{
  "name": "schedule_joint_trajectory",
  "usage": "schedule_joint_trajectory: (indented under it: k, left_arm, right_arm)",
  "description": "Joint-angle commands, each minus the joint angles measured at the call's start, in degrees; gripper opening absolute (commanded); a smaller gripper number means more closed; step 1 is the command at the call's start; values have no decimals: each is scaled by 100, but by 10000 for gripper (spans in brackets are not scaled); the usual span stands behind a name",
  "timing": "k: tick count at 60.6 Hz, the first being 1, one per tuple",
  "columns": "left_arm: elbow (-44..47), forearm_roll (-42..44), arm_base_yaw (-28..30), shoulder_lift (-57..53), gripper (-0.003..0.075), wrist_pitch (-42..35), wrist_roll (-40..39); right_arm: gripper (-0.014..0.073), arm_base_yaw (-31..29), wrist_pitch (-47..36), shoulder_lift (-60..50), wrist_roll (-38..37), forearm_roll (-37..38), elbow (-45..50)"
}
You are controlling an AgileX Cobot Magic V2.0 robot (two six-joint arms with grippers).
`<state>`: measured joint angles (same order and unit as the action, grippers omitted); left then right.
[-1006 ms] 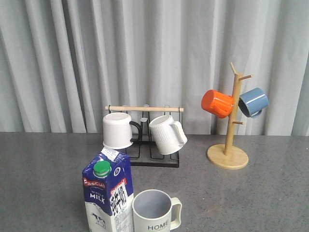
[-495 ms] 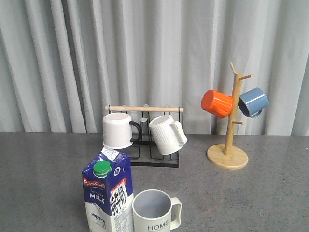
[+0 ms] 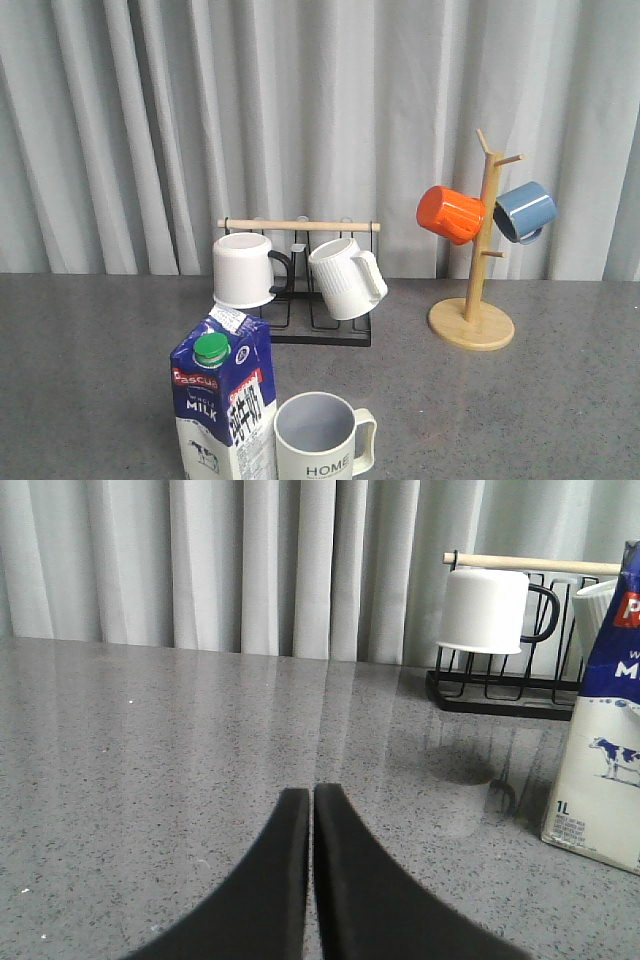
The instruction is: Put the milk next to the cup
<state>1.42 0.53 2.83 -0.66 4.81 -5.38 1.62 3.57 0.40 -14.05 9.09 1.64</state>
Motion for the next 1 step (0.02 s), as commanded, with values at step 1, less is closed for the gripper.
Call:
schedule_joint_trajectory:
  k: [1]
  left_arm:
    - [140, -53, -8, -71, -8, -379, -57]
  right_arm:
    - [-5, -22, -409, 55, 59, 20, 43]
